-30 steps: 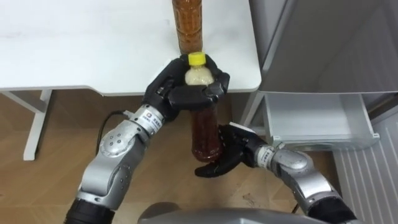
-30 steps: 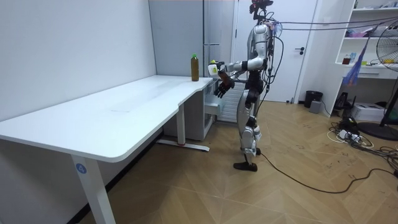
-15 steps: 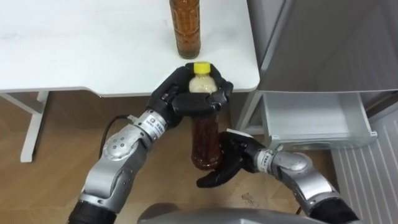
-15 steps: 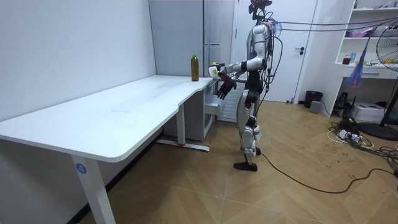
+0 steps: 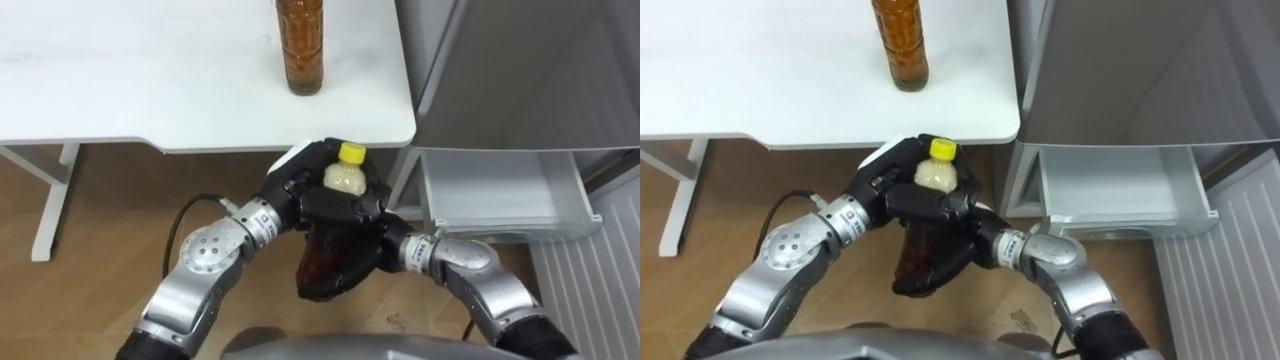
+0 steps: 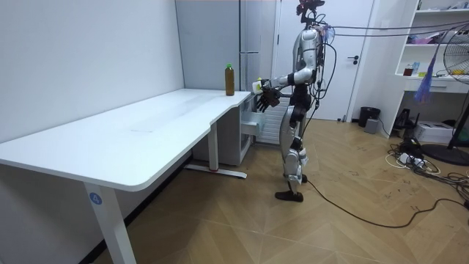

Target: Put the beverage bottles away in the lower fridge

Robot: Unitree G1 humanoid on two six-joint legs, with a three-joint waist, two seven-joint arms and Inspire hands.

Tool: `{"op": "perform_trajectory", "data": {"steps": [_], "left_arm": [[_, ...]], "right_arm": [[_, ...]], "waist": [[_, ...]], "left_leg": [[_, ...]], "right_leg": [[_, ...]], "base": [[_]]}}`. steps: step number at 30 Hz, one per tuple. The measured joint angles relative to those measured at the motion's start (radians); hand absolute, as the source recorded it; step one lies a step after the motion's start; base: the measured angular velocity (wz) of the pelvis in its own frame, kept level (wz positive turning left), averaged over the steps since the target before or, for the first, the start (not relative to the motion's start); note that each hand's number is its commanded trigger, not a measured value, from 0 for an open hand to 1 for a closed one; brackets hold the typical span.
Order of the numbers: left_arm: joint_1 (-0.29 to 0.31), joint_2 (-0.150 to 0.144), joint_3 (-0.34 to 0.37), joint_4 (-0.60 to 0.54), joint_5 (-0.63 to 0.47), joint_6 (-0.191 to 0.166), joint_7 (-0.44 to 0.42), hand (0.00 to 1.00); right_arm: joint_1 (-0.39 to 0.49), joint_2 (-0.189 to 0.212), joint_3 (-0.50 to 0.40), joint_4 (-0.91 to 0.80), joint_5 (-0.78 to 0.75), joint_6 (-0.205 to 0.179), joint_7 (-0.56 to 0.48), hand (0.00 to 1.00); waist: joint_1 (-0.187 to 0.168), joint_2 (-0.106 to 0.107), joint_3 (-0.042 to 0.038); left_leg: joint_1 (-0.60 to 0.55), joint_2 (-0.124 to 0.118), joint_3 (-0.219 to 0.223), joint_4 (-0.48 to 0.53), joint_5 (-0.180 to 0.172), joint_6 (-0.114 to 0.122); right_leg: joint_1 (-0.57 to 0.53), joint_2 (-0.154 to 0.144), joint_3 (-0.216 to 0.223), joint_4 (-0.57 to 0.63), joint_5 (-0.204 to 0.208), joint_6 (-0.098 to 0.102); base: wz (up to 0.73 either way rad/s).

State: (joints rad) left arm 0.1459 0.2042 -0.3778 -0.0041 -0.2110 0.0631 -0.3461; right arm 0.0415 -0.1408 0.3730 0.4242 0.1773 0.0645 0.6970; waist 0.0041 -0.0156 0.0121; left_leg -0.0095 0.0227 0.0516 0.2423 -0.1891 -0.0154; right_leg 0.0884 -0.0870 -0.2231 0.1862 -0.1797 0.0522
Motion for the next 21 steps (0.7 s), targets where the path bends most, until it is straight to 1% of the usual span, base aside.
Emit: {"op": "perform_trajectory", "data": {"steps": [5,8,10,13,14,15,16,21], "left_arm": [[0.000,-0.003,-0.006,0.001,0.008,-0.005,-0.008,1.00],[0.000,-0.005,-0.008,0.012,0.008,-0.016,-0.009,1.00],[0.000,-0.005,-0.010,0.020,0.008,-0.025,-0.008,1.00],[0.000,-0.005,-0.010,0.025,0.008,-0.028,-0.010,1.00],[0.000,-0.006,-0.010,0.026,0.008,-0.028,-0.011,1.00],[0.000,-0.006,-0.010,0.030,0.008,-0.030,-0.011,1.00],[0.000,-0.007,-0.010,0.035,0.008,-0.036,-0.012,1.00],[0.000,-0.008,-0.017,0.040,0.008,-0.039,-0.014,1.00]], "right_arm": [[0.018,-0.005,0.000,-0.001,0.078,0.000,-0.001,0.00],[0.026,-0.006,0.008,0.000,0.109,0.000,-0.016,0.00],[0.027,-0.009,0.019,0.000,0.124,0.000,-0.028,0.00],[0.028,-0.012,0.028,0.000,0.138,0.000,-0.037,0.00],[0.028,-0.013,0.028,0.000,0.138,0.000,-0.038,0.58],[0.028,-0.013,0.030,0.000,0.138,0.001,-0.041,0.85],[0.029,-0.013,0.031,0.000,0.138,0.001,-0.042,1.00],[0.029,-0.016,0.036,0.000,0.139,0.001,-0.045,1.00]], "waist": [[0.000,0.003,0.0020],[0.002,0.002,0.0042],[0.002,-0.001,0.0079],[0.002,-0.002,0.0120],[0.003,-0.002,0.0122],[0.003,-0.002,0.0123],[0.003,-0.002,0.0124],[0.002,-0.001,0.0124]], "left_leg": [[0.003,0.000,0.001,-0.004,0.000,0.000],[0.005,-0.001,0.002,-0.004,0.000,0.000],[0.005,-0.001,0.003,-0.005,0.000,0.000],[0.004,-0.001,0.003,-0.006,0.000,0.000],[0.004,-0.001,0.003,-0.006,0.000,0.000],[0.004,-0.001,0.003,-0.006,0.000,0.000],[0.004,-0.001,0.003,-0.006,0.000,0.000],[0.004,-0.001,0.003,-0.006,0.000,0.000]], "right_leg": [[-0.001,0.001,0.007,0.000,0.000,0.000],[0.000,0.001,0.014,0.000,0.000,0.000],[-0.001,0.001,0.024,0.000,0.000,0.001],[-0.003,0.001,0.024,0.000,0.000,0.001],[-0.003,0.001,0.024,0.000,0.000,0.001],[-0.003,0.001,0.023,0.000,0.000,0.001],[-0.003,0.002,0.023,0.000,0.000,0.001],[-0.003,0.002,0.022,0.000,0.000,0.001]], "base": [[0.00],[0.00],[0.00],[0.00],[0.00],[0.00],[0.00],[0.00]]}}
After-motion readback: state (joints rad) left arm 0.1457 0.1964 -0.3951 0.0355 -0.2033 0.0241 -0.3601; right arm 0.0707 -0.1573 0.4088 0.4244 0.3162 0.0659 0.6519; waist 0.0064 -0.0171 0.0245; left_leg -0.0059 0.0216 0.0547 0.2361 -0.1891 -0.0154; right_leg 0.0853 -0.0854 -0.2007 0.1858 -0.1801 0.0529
